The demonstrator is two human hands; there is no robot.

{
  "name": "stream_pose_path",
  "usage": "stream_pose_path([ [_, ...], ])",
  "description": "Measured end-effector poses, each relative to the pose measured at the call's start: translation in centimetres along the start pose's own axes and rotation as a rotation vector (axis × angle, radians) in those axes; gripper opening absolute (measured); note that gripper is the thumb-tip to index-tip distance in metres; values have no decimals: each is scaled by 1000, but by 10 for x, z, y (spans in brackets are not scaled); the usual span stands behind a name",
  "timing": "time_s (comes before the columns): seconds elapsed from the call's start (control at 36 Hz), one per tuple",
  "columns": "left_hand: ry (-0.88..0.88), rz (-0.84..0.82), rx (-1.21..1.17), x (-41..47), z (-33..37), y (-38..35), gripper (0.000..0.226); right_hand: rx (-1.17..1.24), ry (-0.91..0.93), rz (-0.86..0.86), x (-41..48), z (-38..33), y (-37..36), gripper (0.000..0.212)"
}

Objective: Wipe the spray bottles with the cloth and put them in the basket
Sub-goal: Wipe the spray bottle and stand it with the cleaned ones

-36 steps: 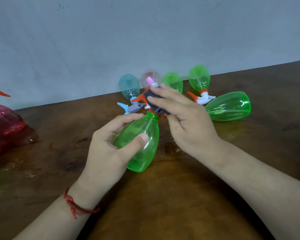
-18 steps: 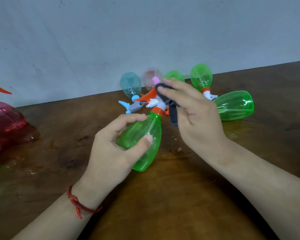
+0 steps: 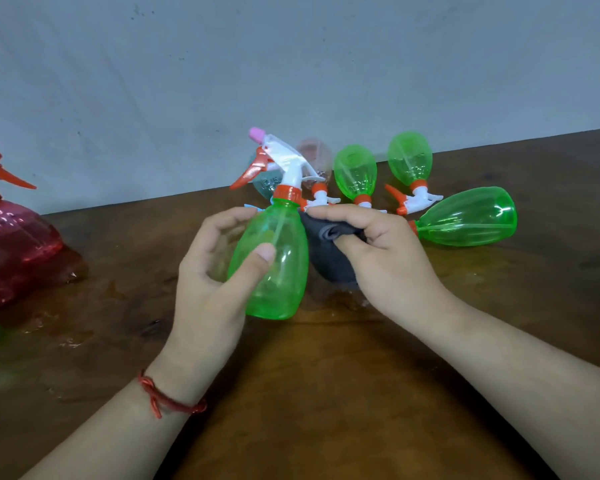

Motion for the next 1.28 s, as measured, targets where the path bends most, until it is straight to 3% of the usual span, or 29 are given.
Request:
stream_pose_path([
  [0.19,-7,-150,125,-6,-3,-13,59,107,-15,-53,-6,-6,-5,48],
  [0.5,63,-108,210,1,-6,-9,55,34,23,-85,-6,0,-4,49],
  [0.58,127,-77,218,3,-2,-3,66,-11,57,-94,-6,-4,-6,54],
  [0.67,148,-71,199,2,7,13,56,-16,97,-122,-12,-16,-15,58],
  [0.78,110,-21,208,-5,28,59,55,-42,213,-209,-28,-44,-52,65],
  [1.06,-5,318,418,-13,69,226,61,-140,301,-518,-63,-120,-214,70],
  [1.28,40,545,582,-23,67,343,75,-261,330,-723,-104,-164,-324,75],
])
Point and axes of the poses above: each hand's wrist, its own x-axis towards the middle knuckle, its own y-axis out of the back of the hand, z = x × y, the point moved 6 cm from there along x, towards the middle knuckle, and after that the axes turned 13 degrees about z, right-handed, at the moved point
